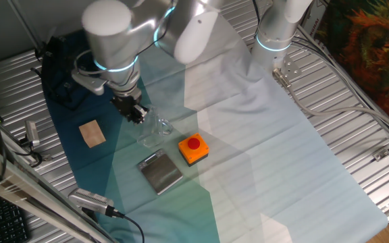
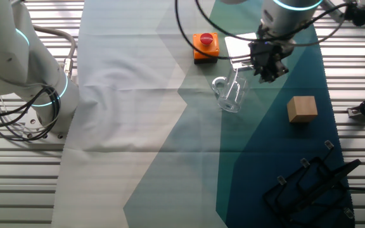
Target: Take the cup off the cup rack
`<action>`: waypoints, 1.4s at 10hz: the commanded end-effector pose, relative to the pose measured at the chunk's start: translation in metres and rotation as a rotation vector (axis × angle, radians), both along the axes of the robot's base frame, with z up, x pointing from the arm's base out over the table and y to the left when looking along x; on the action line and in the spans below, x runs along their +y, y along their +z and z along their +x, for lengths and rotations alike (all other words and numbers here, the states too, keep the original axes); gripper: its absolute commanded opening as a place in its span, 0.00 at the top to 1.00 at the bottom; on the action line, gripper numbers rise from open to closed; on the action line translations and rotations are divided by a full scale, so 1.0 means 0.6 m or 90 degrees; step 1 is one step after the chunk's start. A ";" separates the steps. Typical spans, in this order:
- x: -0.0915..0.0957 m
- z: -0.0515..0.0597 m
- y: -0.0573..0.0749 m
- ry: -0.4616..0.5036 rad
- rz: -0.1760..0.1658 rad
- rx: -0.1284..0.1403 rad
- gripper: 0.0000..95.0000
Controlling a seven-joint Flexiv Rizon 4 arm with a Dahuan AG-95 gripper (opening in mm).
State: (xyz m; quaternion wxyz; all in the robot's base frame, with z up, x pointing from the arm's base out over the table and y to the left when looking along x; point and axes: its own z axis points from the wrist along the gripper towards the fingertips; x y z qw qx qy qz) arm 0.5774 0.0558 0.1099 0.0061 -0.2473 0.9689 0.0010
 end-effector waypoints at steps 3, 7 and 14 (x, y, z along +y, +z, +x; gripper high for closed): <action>-0.001 -0.005 0.002 -0.062 0.002 0.005 0.80; -0.001 -0.005 0.002 -0.053 0.006 -0.005 0.80; -0.001 -0.006 0.001 0.009 0.004 -0.016 1.00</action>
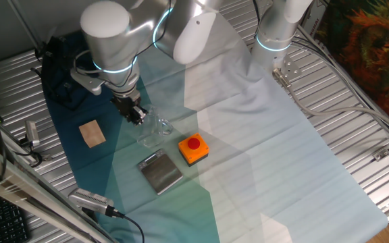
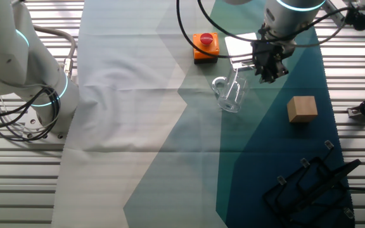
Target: Take the cup off the cup rack
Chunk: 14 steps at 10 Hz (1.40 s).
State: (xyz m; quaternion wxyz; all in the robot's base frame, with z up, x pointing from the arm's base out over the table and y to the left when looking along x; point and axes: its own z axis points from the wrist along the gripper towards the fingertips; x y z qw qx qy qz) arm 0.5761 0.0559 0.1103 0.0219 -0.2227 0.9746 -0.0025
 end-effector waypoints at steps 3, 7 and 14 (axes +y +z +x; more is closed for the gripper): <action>-0.002 -0.004 0.001 0.094 0.056 0.009 0.80; -0.002 -0.004 0.001 0.122 0.022 0.022 0.80; -0.002 -0.026 -0.001 0.113 0.016 0.008 0.80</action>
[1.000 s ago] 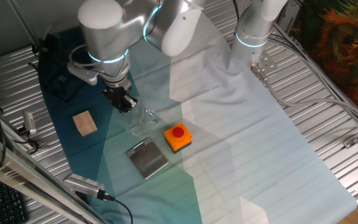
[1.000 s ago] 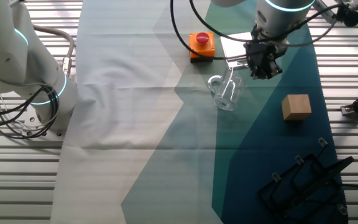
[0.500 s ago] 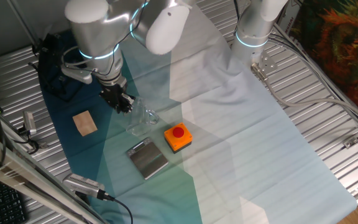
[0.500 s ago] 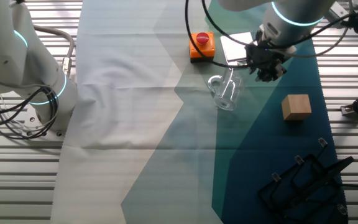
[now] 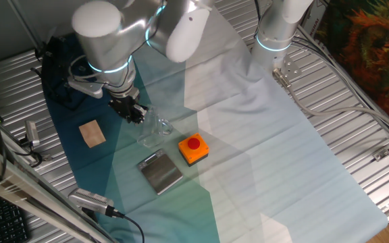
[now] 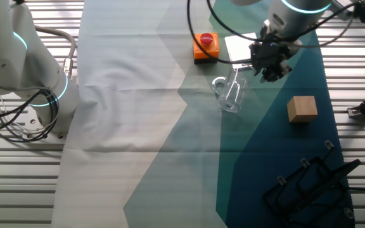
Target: Take the cup off the cup rack
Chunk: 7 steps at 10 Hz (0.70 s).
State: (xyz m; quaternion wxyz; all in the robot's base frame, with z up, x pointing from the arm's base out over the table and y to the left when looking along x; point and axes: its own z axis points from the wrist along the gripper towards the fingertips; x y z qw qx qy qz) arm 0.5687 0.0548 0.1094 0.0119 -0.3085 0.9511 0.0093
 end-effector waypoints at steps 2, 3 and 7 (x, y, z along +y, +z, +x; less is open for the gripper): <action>0.007 -0.043 0.010 -0.010 0.001 -0.011 0.80; 0.012 -0.053 0.013 -0.005 0.000 -0.012 0.80; 0.054 -0.079 0.005 0.004 -0.016 -0.030 0.80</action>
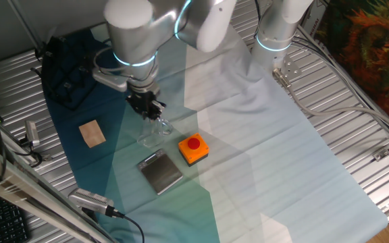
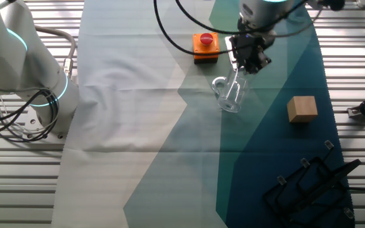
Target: Take the cup off the cup rack
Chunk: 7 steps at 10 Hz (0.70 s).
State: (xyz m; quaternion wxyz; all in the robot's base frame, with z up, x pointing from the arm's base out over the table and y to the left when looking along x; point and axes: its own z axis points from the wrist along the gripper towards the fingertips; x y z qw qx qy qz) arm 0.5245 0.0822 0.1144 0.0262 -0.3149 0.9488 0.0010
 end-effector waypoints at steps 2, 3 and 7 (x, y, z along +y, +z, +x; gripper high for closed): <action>0.028 -0.015 -0.009 -0.017 -0.018 -0.018 0.80; 0.030 -0.017 -0.010 -0.016 -0.030 -0.020 0.80; 0.025 -0.036 -0.018 -0.019 -0.028 -0.028 0.80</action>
